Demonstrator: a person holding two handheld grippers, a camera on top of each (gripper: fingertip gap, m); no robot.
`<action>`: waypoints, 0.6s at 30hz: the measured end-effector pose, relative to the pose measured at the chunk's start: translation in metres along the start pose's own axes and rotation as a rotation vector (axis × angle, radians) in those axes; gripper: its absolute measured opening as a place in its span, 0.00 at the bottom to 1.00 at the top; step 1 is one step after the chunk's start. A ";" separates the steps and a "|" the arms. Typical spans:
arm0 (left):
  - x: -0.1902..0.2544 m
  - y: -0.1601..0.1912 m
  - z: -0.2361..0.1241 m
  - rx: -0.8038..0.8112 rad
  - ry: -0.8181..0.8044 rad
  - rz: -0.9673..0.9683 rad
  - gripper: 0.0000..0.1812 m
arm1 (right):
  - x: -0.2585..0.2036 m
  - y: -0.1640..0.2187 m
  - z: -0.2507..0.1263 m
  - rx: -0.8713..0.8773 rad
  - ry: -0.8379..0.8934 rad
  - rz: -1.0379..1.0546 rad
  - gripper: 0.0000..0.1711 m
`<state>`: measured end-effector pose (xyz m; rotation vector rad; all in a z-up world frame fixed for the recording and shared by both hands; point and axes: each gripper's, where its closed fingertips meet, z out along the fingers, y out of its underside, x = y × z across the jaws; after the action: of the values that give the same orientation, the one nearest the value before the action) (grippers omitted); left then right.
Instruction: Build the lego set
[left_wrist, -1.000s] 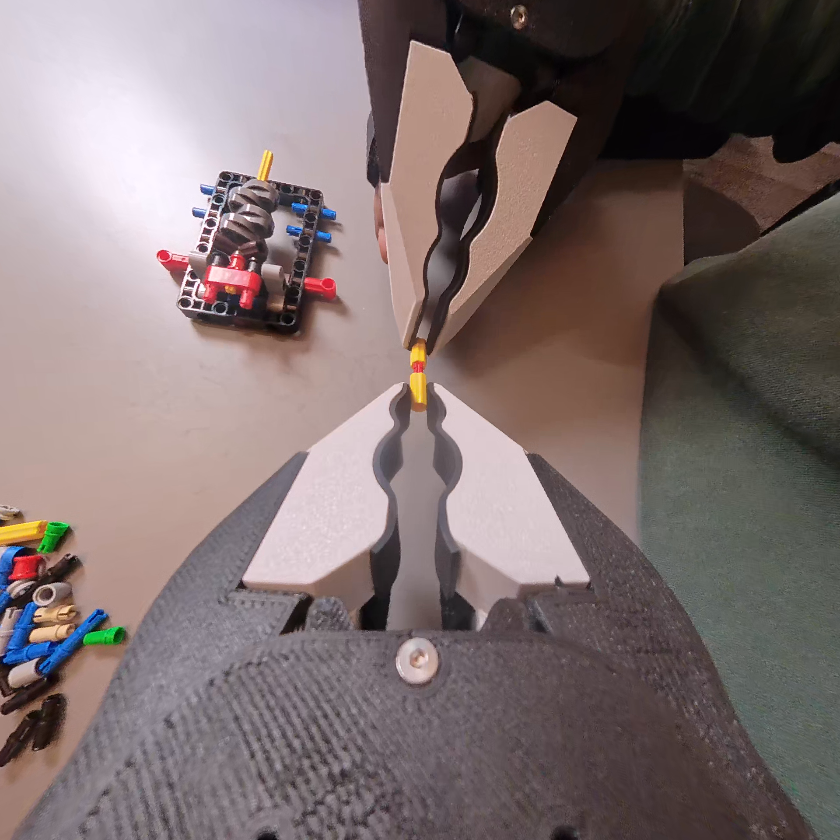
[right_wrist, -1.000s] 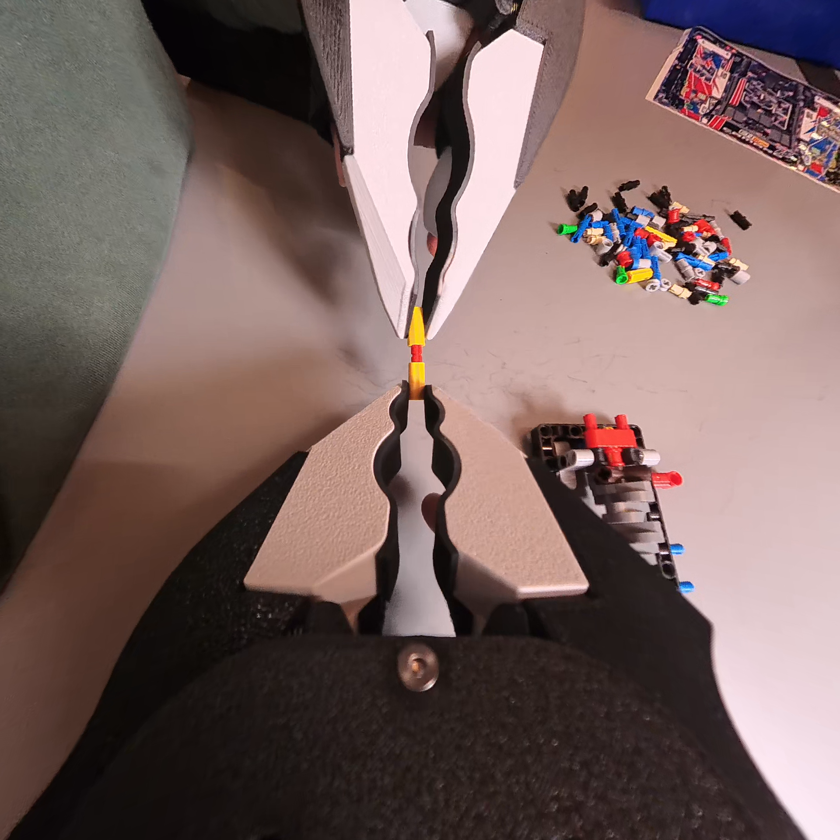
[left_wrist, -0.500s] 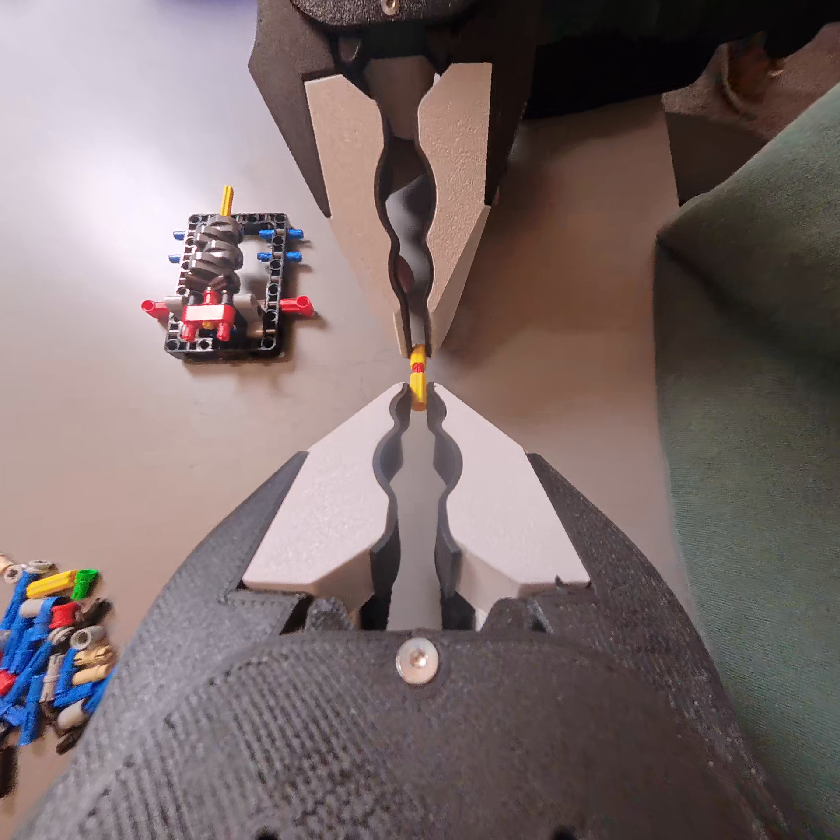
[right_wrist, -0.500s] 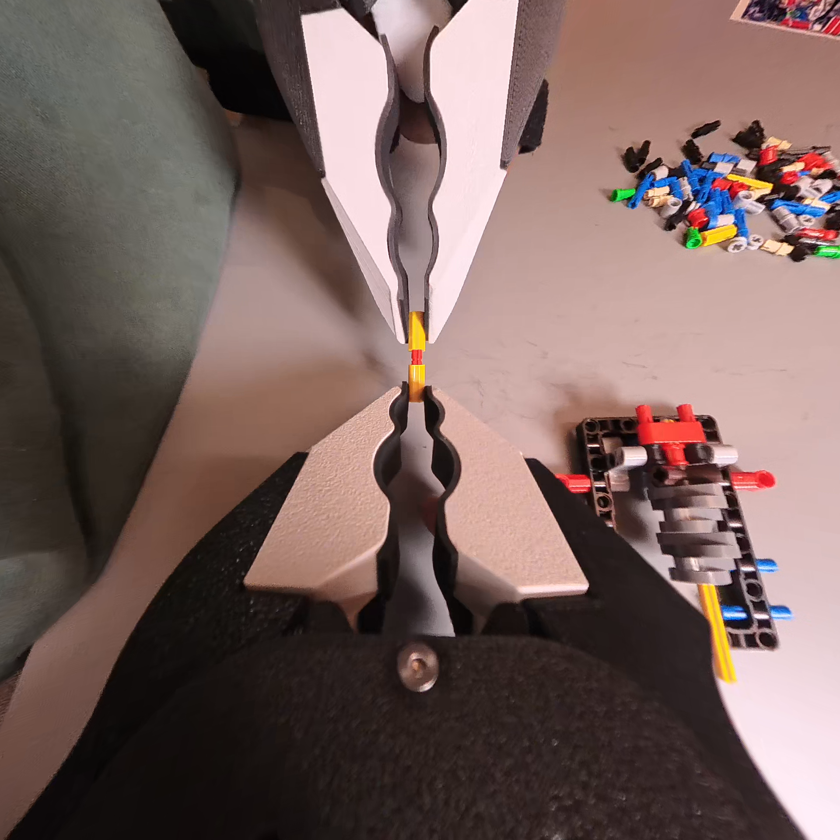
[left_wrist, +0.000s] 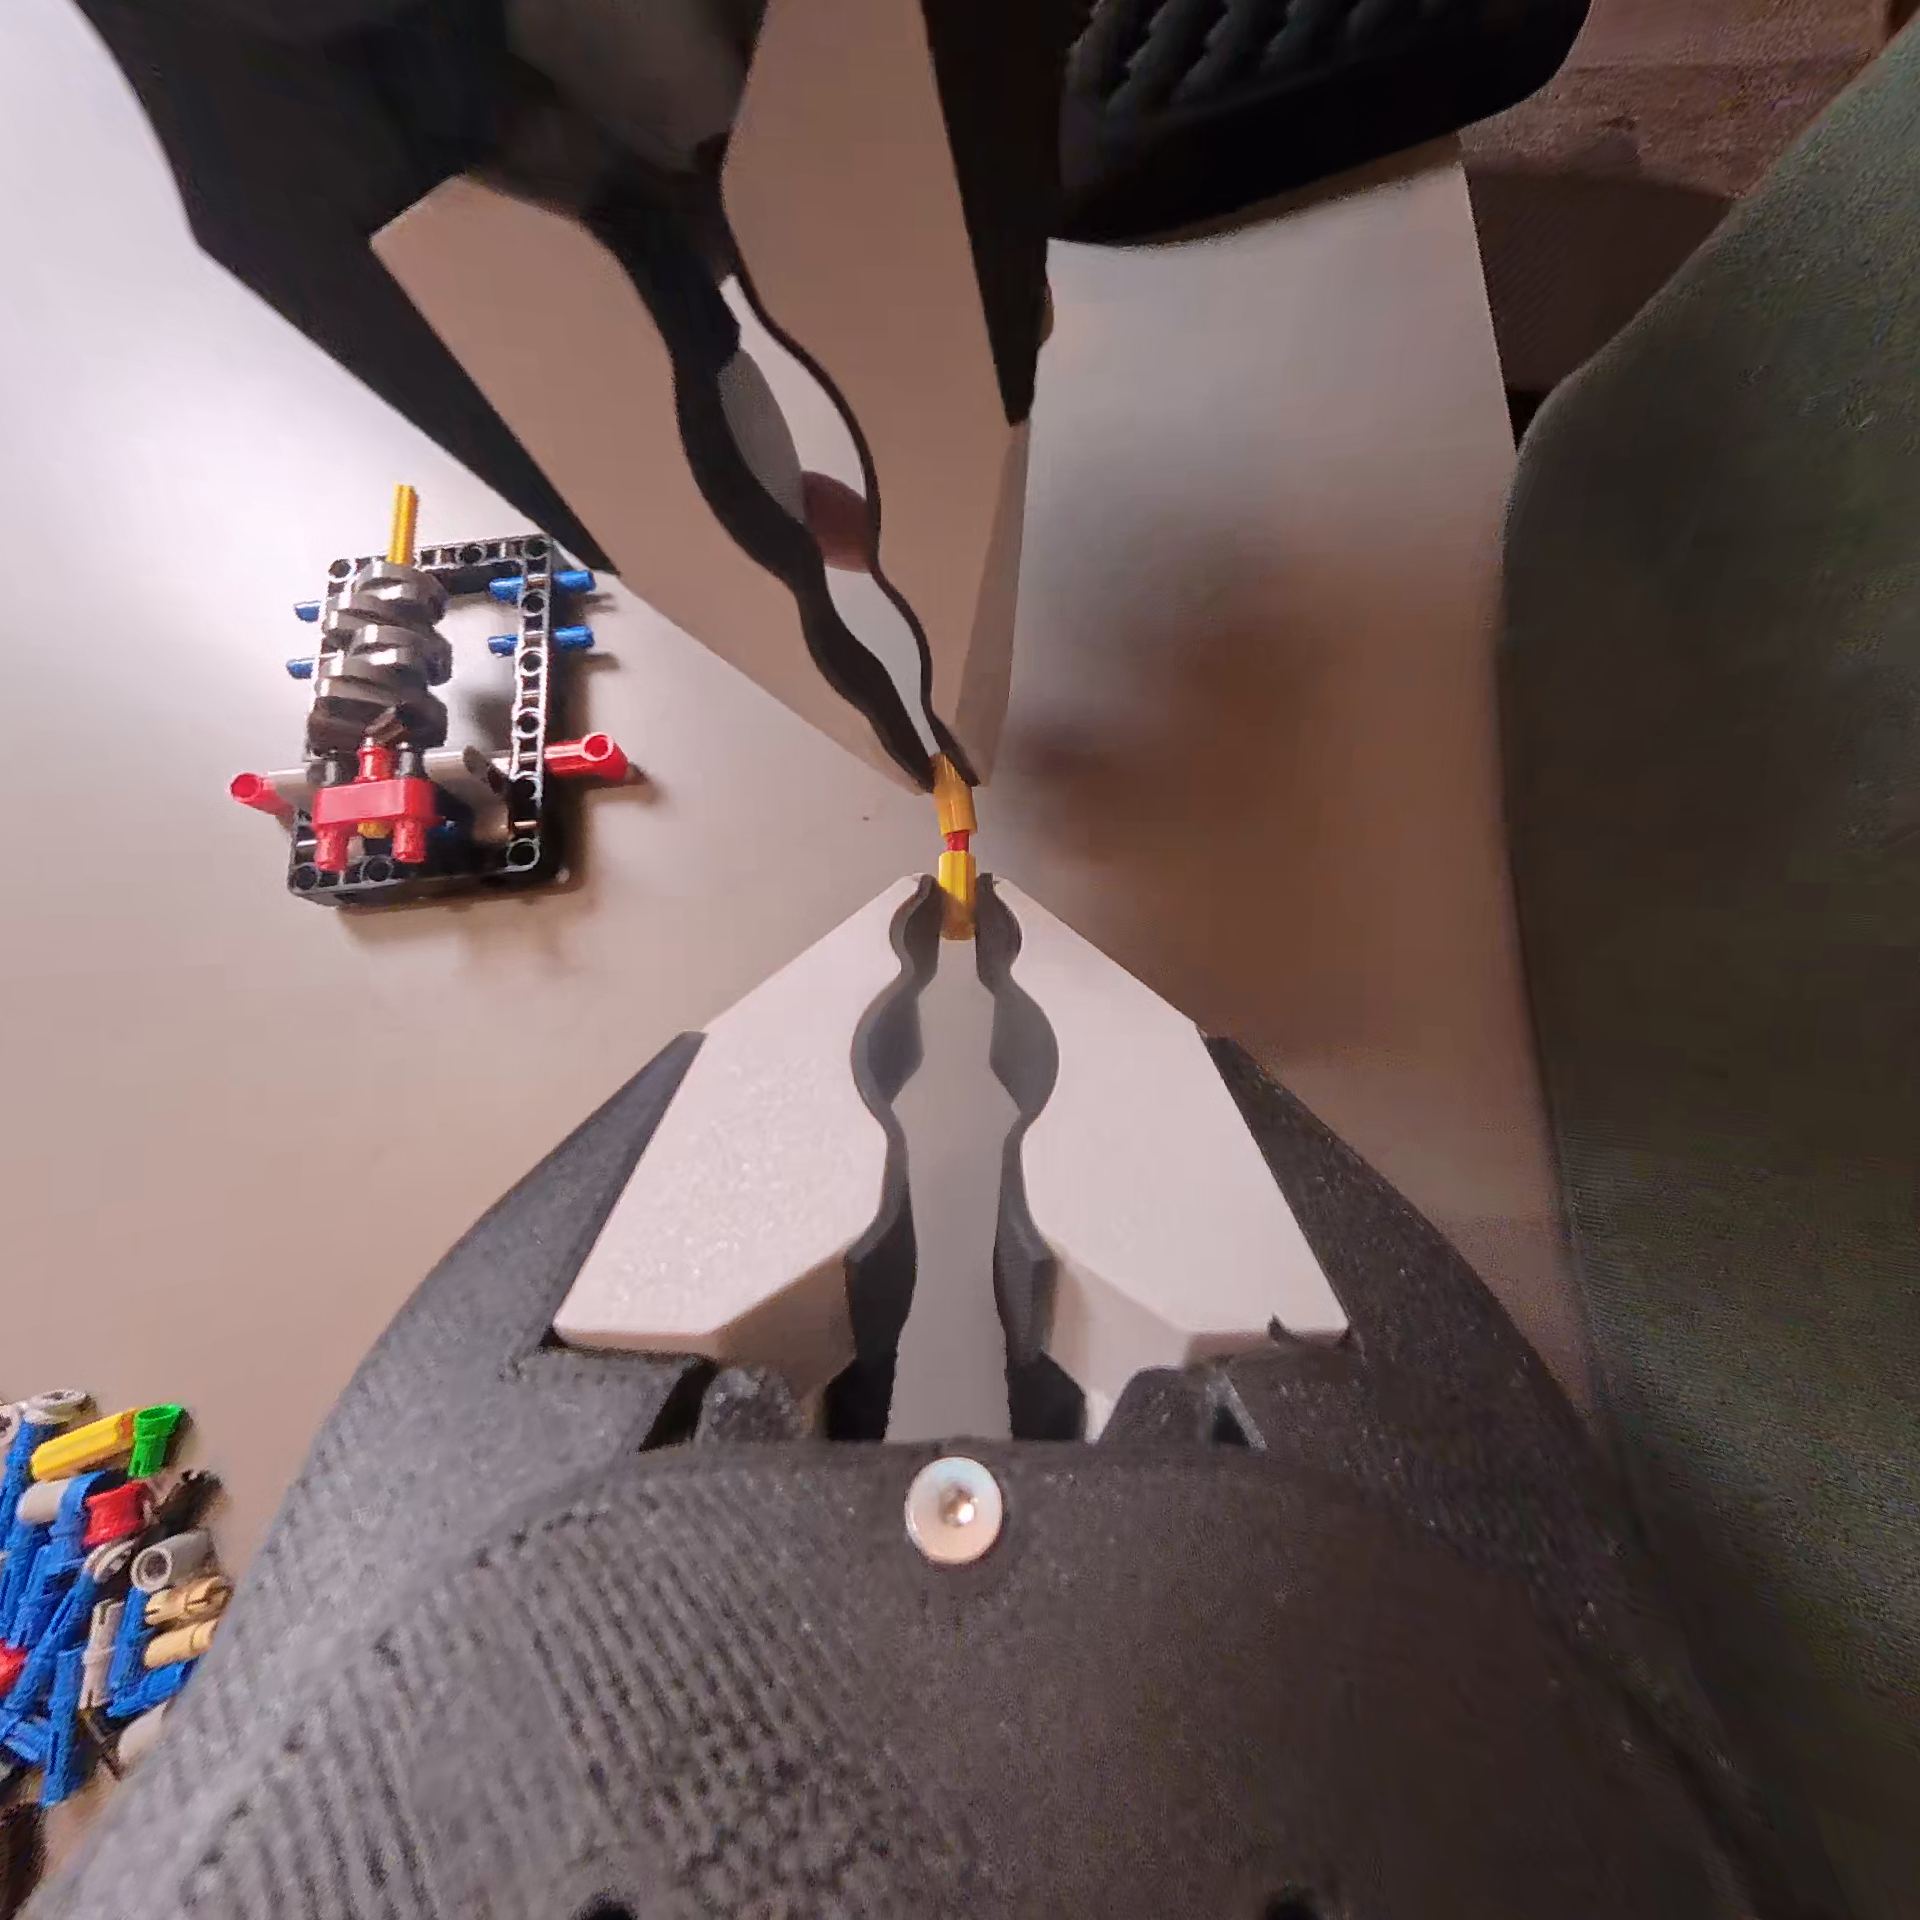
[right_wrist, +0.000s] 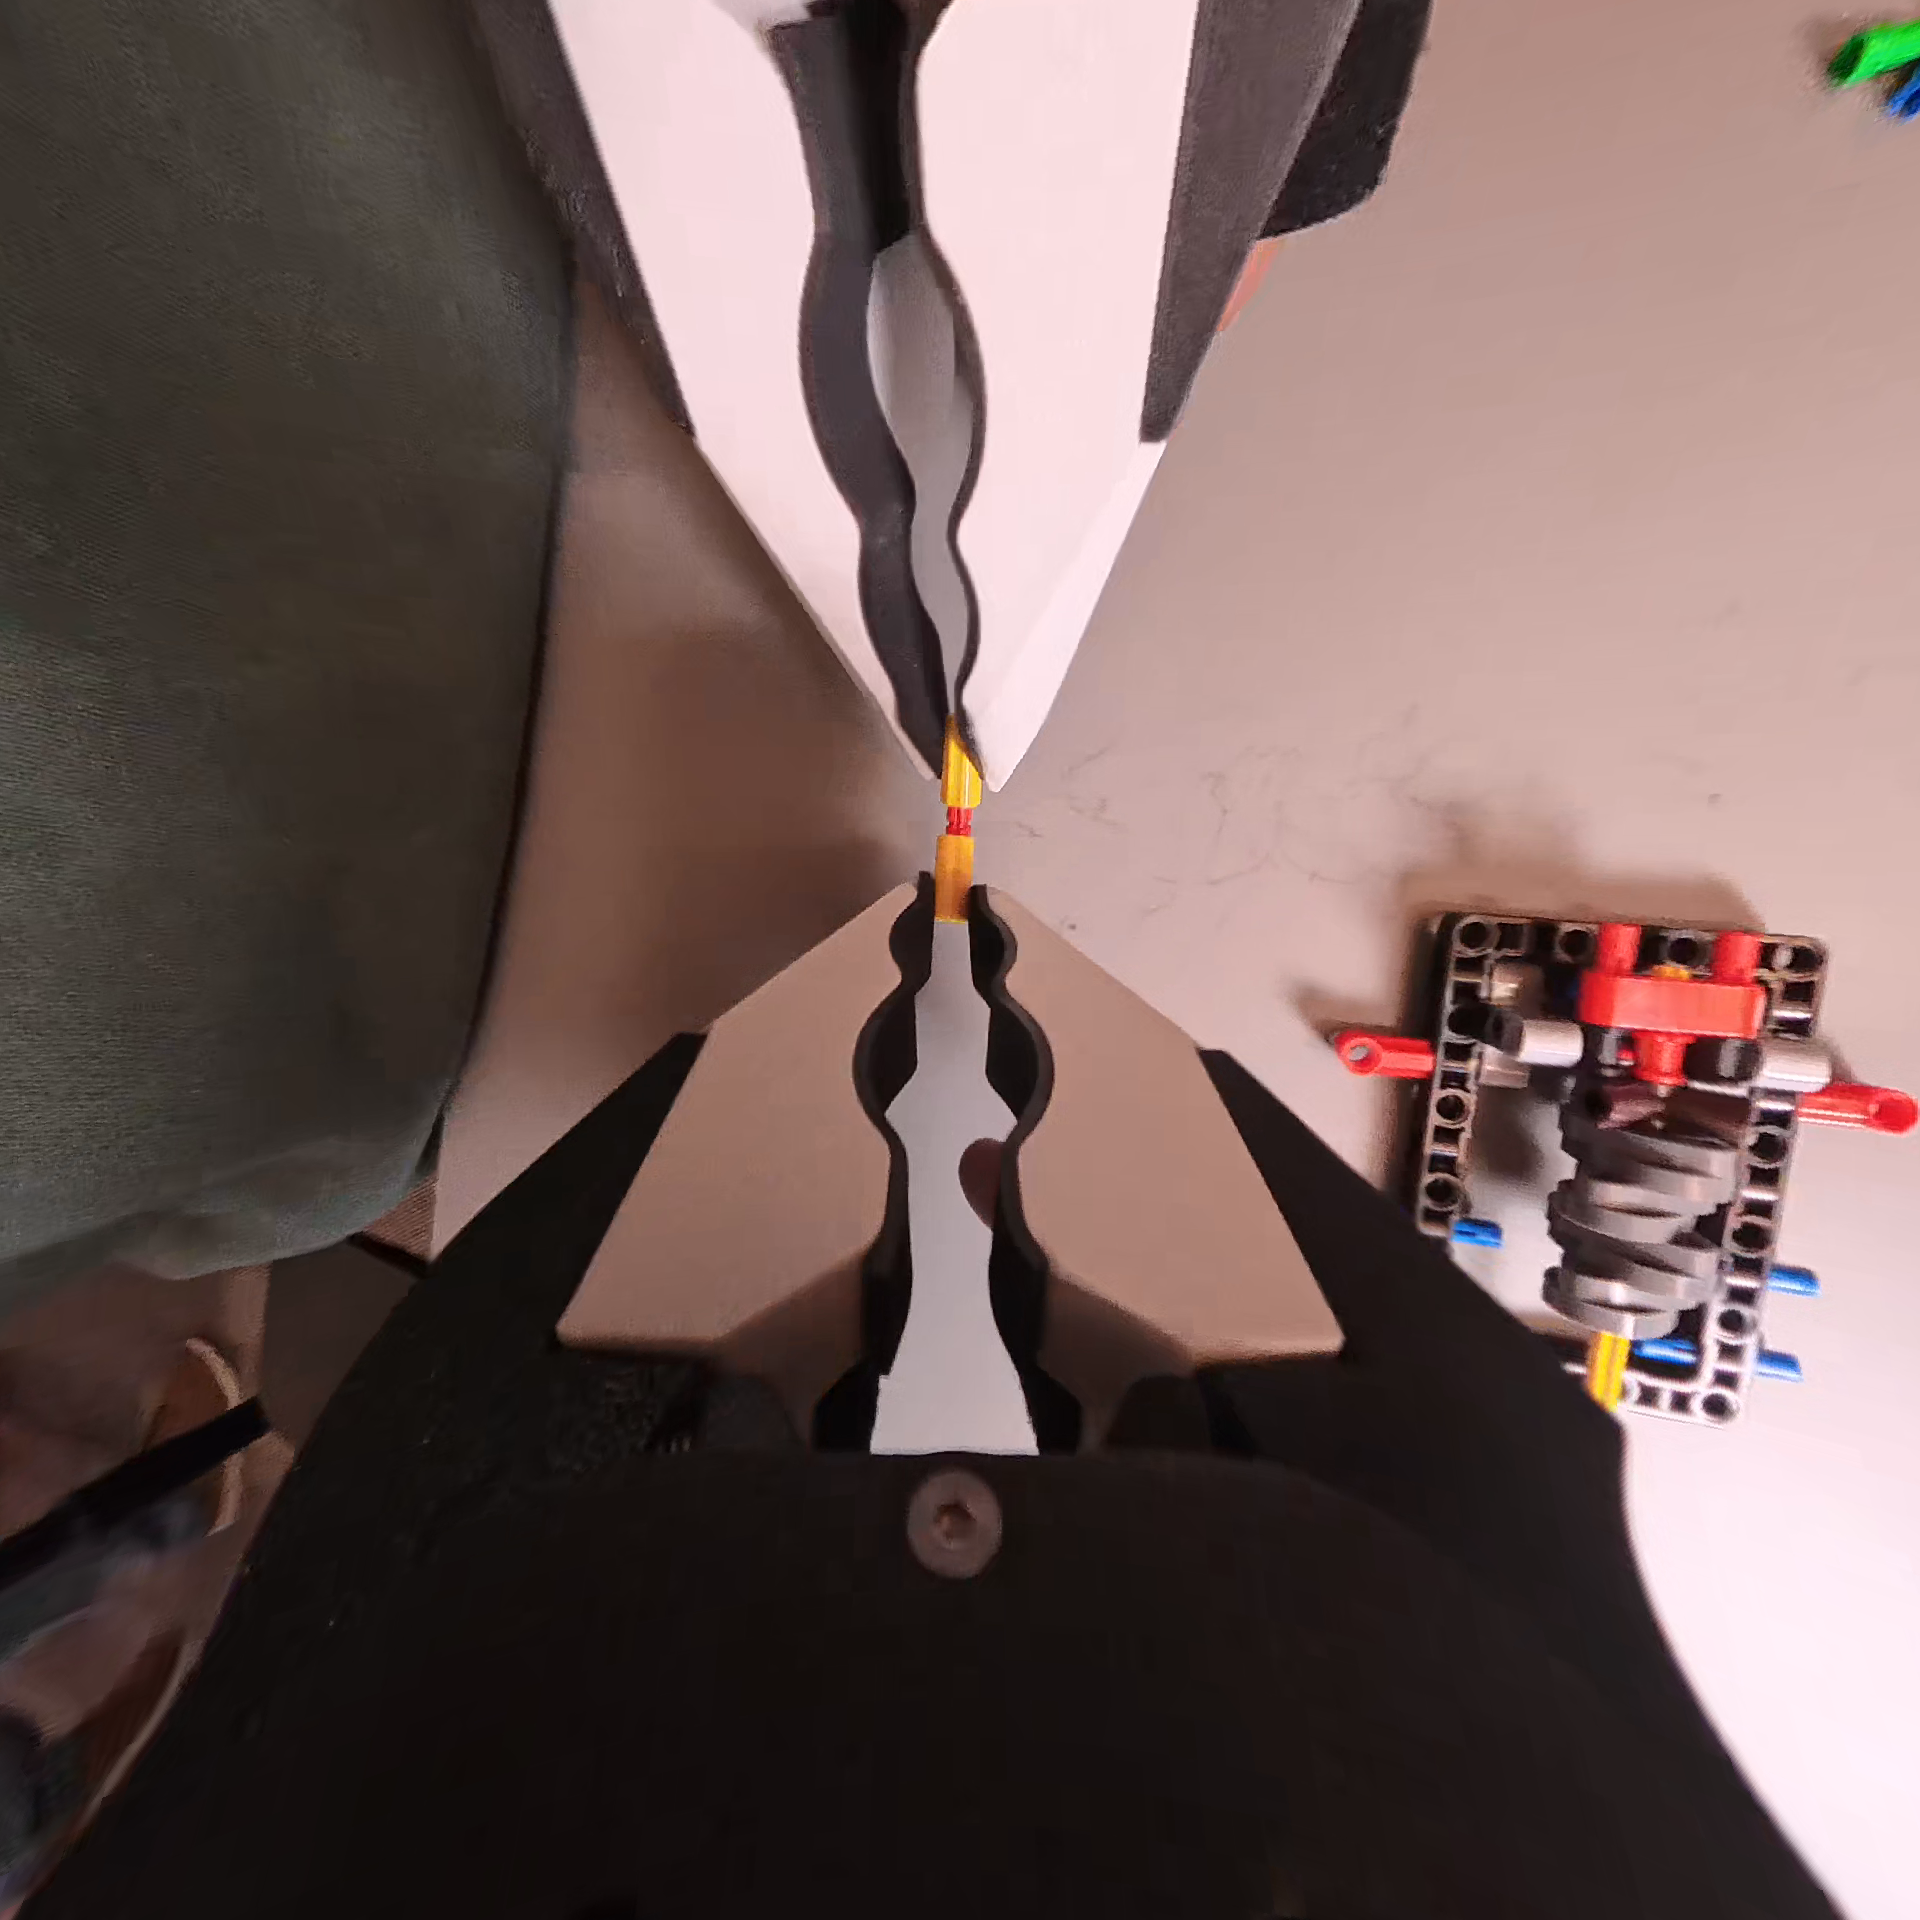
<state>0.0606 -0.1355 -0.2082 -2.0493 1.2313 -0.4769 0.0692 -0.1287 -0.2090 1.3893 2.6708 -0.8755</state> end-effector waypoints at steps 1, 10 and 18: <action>0.001 0.000 0.001 -0.002 -0.005 0.005 0.03 | -0.001 0.001 0.001 -0.015 -0.011 0.018 0.02; -0.008 -0.009 -0.016 0.140 0.018 -0.110 0.03 | 0.002 -0.011 -0.012 0.148 -0.049 0.194 0.02; -0.008 -0.020 -0.022 0.217 0.094 -0.215 0.03 | 0.001 -0.015 -0.019 0.233 0.033 0.150 0.03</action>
<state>0.0557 -0.1299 -0.1784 -1.9990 0.9688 -0.7813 0.0621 -0.1254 -0.1858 1.6372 2.5110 -1.1872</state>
